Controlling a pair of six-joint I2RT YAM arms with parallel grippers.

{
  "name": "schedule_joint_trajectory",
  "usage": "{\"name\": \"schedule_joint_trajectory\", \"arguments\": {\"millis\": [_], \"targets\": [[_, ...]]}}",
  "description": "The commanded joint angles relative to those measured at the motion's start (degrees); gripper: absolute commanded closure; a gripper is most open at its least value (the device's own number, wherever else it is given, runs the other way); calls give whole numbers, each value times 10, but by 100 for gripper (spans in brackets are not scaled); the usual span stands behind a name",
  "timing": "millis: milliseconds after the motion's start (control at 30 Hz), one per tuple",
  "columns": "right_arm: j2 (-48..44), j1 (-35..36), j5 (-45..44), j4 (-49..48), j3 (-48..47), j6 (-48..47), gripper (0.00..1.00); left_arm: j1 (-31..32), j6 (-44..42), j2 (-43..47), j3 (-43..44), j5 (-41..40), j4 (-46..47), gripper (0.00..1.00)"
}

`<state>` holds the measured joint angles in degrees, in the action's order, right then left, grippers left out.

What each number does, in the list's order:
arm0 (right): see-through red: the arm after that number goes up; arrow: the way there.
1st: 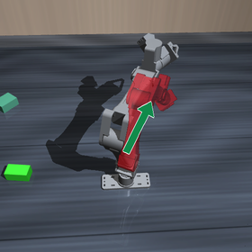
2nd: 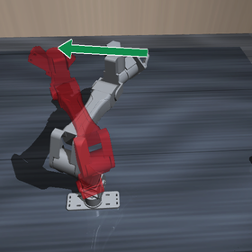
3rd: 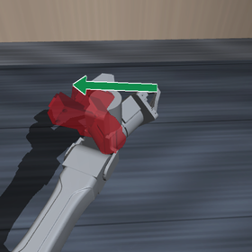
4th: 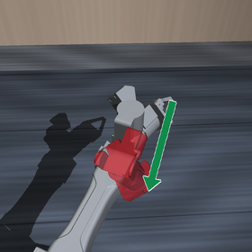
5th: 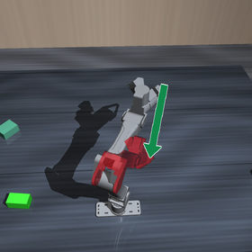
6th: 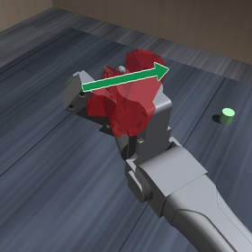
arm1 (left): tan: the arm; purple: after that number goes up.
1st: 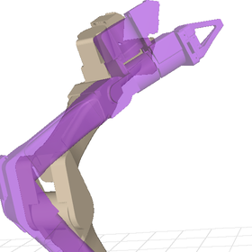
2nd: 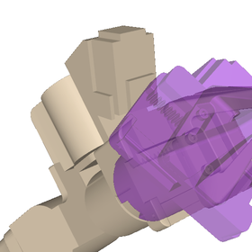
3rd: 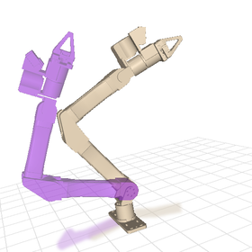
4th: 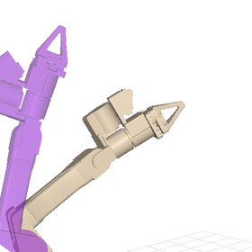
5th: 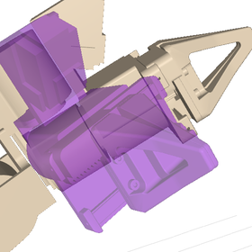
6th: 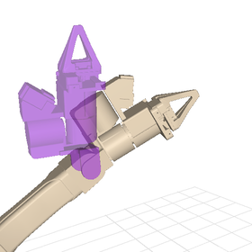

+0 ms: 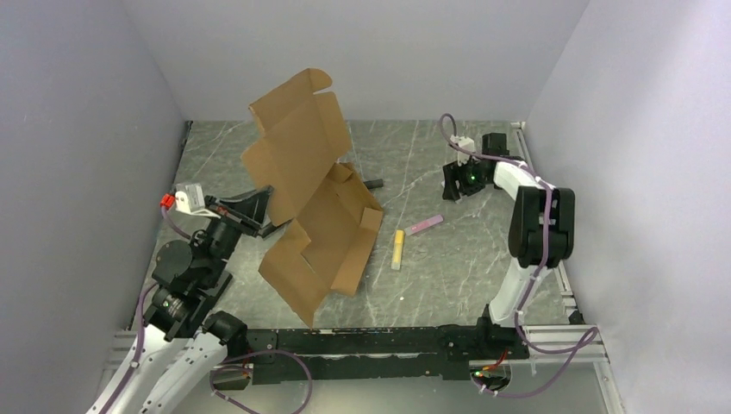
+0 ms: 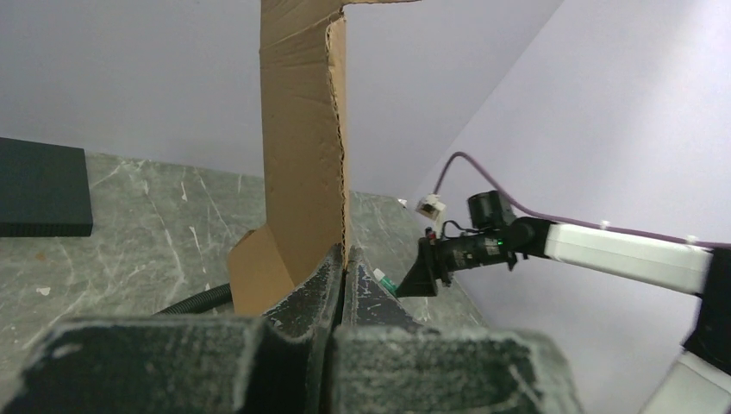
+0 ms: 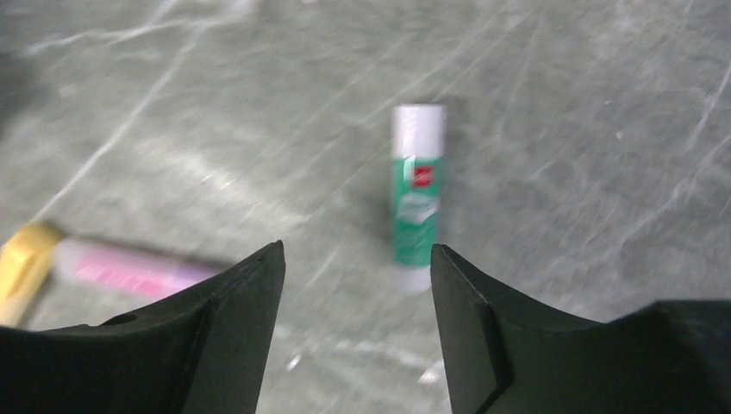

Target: Fold the paper box

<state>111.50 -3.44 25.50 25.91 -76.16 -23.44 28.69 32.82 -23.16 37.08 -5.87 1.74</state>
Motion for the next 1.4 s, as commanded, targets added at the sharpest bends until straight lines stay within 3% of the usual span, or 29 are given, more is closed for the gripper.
{"name": "schedule_joint_trajectory", "arguments": {"millis": [0,100,167,233,333,500,733,900,1000,1133,1233,1367], "targets": [[-134,3,122,12,50,-56,30,-1,11,-14,15,17,40,100],[-176,23,254,153,88,-288,18,-2,2,-23,21,16,37,100],[-194,61,254,205,122,-445,10,-1,-5,-25,24,13,30,100],[-207,98,200,185,158,-523,8,-1,-11,-23,29,7,20,100],[-204,136,129,123,172,-526,7,-1,-17,-13,37,4,0,100],[-134,152,80,104,102,-523,10,-1,-16,8,44,-8,-46,100],[-52,174,8,112,59,-533,25,-1,-19,39,47,-27,-84,100],[-36,174,-11,108,65,-517,45,-1,-21,48,45,-36,-90,100],[-18,169,-40,82,51,-446,68,-1,-20,48,44,-36,-92,100],[18,145,-96,22,2,-296,84,-1,-19,50,43,-37,-94,100],[27,121,-108,-9,-26,-220,94,-1,-18,51,42,-37,-94,100],[13,84,-74,-36,-43,-143,99,-1,-16,52,40,-38,-93,100]]}}
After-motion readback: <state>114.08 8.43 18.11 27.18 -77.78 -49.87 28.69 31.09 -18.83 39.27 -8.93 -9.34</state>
